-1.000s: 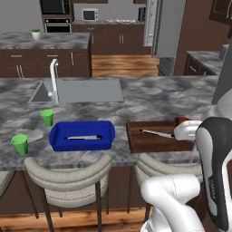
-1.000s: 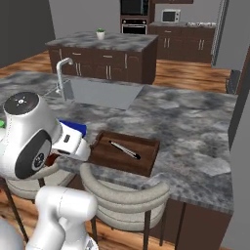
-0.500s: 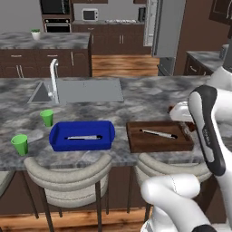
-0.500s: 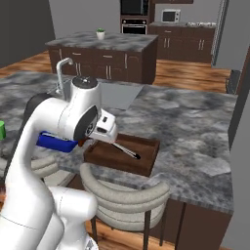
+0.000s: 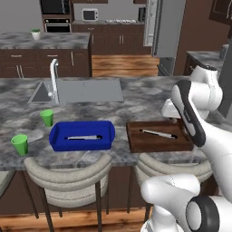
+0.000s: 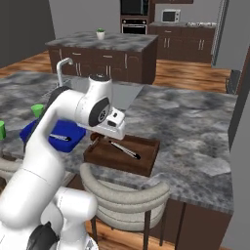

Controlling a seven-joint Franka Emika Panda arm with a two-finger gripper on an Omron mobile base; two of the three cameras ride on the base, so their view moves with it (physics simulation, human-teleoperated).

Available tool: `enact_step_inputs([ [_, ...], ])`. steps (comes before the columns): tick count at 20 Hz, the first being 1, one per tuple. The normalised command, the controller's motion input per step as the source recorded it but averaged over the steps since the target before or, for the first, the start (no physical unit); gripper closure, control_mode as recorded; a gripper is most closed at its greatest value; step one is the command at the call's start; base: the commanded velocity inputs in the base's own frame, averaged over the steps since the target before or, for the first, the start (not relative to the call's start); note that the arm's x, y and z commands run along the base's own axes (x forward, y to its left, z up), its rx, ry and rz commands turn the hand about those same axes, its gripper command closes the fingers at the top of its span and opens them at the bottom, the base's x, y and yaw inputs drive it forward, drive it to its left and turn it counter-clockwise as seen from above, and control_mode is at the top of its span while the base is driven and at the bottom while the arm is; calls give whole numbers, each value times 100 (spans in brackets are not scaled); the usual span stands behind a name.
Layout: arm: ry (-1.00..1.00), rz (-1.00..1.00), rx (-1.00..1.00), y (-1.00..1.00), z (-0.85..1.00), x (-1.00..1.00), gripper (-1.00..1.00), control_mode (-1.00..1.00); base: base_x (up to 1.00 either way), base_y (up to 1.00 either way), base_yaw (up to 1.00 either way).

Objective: Gather the broccoli and squash from the fridge and place them on a tray on the dining counter. Then gather the chicken drumsticks from the fridge and place them on the other tray.

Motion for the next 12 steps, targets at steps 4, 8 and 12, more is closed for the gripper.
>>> enact_step_inputs([
  [4,2,-16,-1,-40,-62,44,100,-100,0,0,0],
  [8,3,-16,0,-45,-51,60,100,-100,0,0,0],
  [12,3,-14,0,-39,-46,67,100,-100,0,0,0],
])
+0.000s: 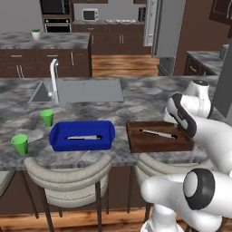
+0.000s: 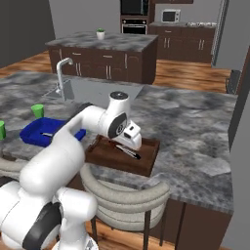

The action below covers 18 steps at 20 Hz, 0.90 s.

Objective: Gather the broccoli and squash from the fridge and place them on a tray on the dining counter. Then gather the chicken drumsticks from the fridge and place them on the other tray.

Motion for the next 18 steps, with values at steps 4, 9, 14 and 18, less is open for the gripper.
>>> enact_step_inputs([
  [4,4,-13,0,-33,-44,67,100,-100,0,0,0],
  [9,6,-12,0,-29,-39,62,100,-100,0,0,0],
  [14,3,-8,0,-11,-36,28,100,-100,0,0,0],
  [18,3,-5,0,0,-30,19,100,-100,0,0,0],
])
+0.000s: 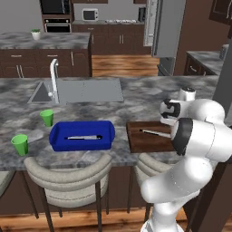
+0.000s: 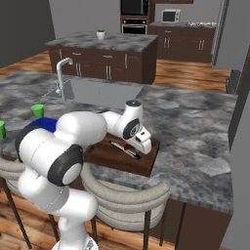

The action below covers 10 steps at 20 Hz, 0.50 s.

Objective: Gather the broccoli and squash from the fridge and place them on a tray on the dining counter. Then gather the chicken drumsticks from the fridge and place them on the other tray.

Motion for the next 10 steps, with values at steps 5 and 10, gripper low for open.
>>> enact_step_inputs([
  [5,6,-5,0,0,-28,30,100,-100,0,0,0],
  [10,6,-5,0,0,-21,35,100,-100,0,0,0],
])
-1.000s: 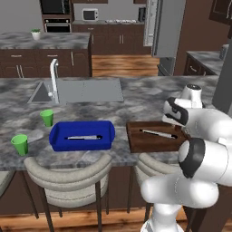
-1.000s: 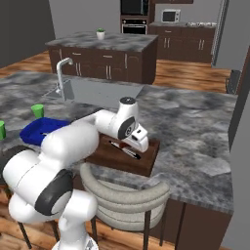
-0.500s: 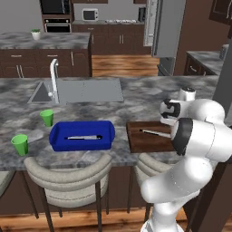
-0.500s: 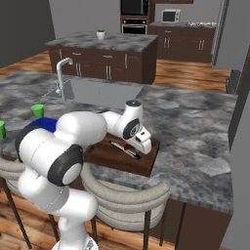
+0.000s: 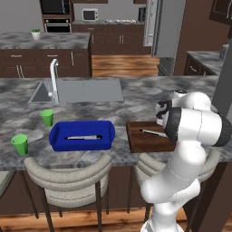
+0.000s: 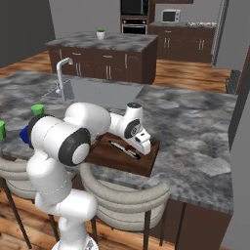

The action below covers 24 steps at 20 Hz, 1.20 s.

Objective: Gather the broccoli and squash from the fridge and place them on a tray on the dining counter. Then gather the chicken drumsticks from the fridge and place them on the other tray.

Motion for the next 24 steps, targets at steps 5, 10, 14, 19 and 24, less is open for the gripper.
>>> enact_step_inputs([
  [5,5,-4,0,0,-24,28,100,-100,0,0,0],
  [10,4,-4,0,0,-29,18,100,-100,0,0,0],
  [14,3,-3,0,0,-29,12,100,-100,0,0,0],
  [19,1,-3,0,-1,-22,0,-100,-100,0,0,0],
  [24,0,0,1,-1,14,0,-100,-100,0,0,0],
])
